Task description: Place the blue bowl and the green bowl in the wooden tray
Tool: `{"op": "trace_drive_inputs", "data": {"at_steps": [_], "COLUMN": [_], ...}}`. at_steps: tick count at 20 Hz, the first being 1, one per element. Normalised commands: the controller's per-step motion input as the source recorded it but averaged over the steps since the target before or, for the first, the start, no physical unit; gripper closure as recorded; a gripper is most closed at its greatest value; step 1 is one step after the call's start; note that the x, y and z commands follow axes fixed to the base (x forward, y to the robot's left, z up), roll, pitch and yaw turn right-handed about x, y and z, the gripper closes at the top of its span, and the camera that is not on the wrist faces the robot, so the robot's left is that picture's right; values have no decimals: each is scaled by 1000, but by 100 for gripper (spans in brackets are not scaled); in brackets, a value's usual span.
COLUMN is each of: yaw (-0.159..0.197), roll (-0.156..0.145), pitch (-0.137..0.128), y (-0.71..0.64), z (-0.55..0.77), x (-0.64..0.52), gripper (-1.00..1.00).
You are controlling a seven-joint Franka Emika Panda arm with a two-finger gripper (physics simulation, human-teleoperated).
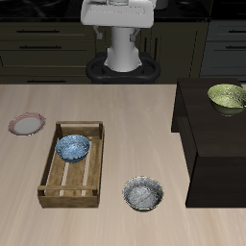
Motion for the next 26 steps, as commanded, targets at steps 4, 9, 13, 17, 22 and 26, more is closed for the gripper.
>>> {"op": "trace_drive_inputs", "data": {"at_steps": [4, 9, 13, 17, 22, 26], "yaw": [1, 21, 19, -19, -4, 2], "roll": [-2, -8, 16, -17, -17, -17], "pitch": [25, 17, 15, 21, 13, 23], "y": [428, 285, 400, 197, 171, 240], "z": [95, 103, 196, 185, 175, 20], "x": [75, -56, 52, 207, 300, 352], "gripper": [-100, -100, -100, -100, -100, -100]}}
